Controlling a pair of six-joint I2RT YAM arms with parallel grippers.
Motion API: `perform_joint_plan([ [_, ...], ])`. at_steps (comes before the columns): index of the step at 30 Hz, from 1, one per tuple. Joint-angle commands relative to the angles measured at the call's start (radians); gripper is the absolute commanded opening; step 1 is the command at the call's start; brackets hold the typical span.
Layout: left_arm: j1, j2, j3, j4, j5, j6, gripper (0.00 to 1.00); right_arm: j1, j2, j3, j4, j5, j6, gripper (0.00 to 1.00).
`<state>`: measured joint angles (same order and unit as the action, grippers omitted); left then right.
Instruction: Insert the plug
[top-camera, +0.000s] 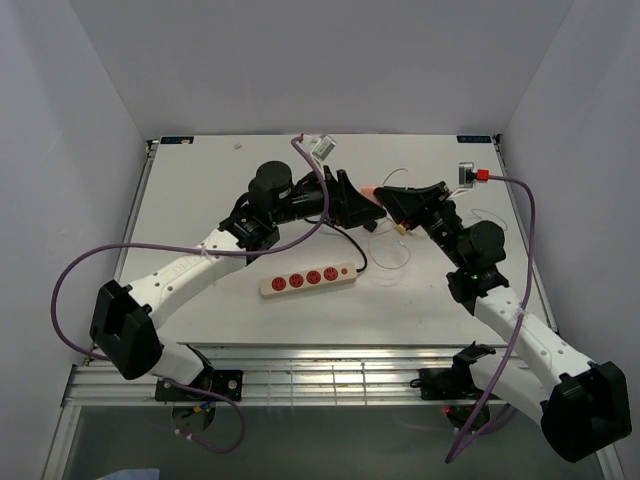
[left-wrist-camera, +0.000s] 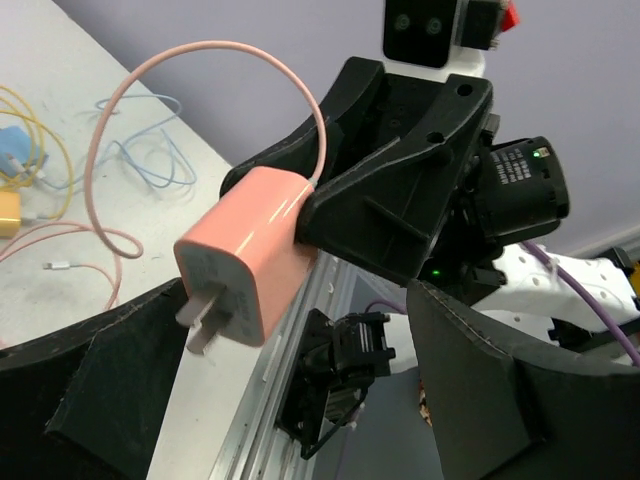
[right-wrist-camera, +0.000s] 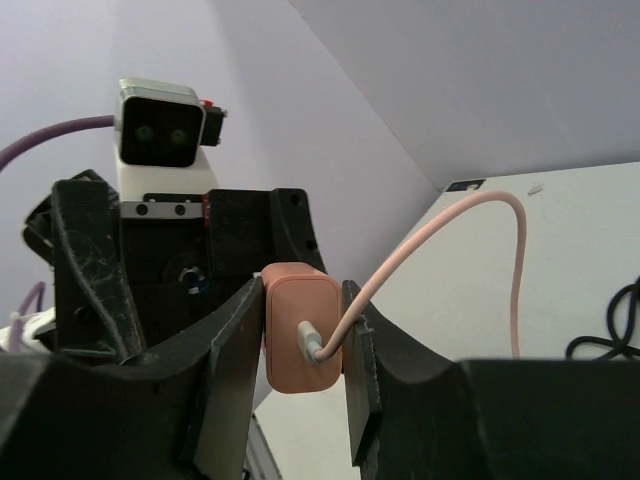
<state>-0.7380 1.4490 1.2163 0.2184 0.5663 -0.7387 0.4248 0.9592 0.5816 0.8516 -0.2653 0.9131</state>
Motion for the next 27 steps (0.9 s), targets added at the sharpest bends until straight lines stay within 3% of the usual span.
perform_joint_plan([
  [1,0.000,-0.094,0.025,-0.147,-0.141,0.070,0.98,-0.015,-0.042,0.109,-0.157,-0.005,-0.163,0.08],
  [8,-0.001,-0.225,-0.047,-0.402,-0.339,0.136,0.98,-0.075,-0.066,0.181,-0.379,0.106,-0.376,0.08],
  [13,0.002,-0.291,-0.069,-0.571,-0.514,0.105,0.98,-0.101,0.010,0.296,-0.479,0.015,-0.548,0.08],
  [15,0.031,-0.283,-0.055,-0.644,-0.594,0.088,0.98,-0.107,0.081,0.378,-0.537,-0.060,-0.687,0.08],
  [17,0.101,-0.256,-0.057,-0.723,-0.580,0.065,0.98,-0.110,0.155,0.440,-0.577,-0.092,-0.776,0.08],
  [18,0.138,-0.243,-0.061,-0.741,-0.515,0.050,0.98,-0.110,0.188,0.527,-0.651,-0.165,-0.889,0.08],
  [22,0.348,-0.208,-0.127,-0.766,-0.286,0.022,0.98,-0.109,0.344,0.706,-0.756,-0.326,-1.048,0.08],
  [24,0.396,-0.223,-0.155,-0.768,-0.279,0.024,0.98,-0.098,0.438,0.773,-0.813,-0.488,-1.108,0.08],
  [27,0.437,-0.245,-0.161,-0.804,-0.284,0.041,0.98,-0.023,0.530,0.869,-0.980,-0.531,-1.313,0.08],
])
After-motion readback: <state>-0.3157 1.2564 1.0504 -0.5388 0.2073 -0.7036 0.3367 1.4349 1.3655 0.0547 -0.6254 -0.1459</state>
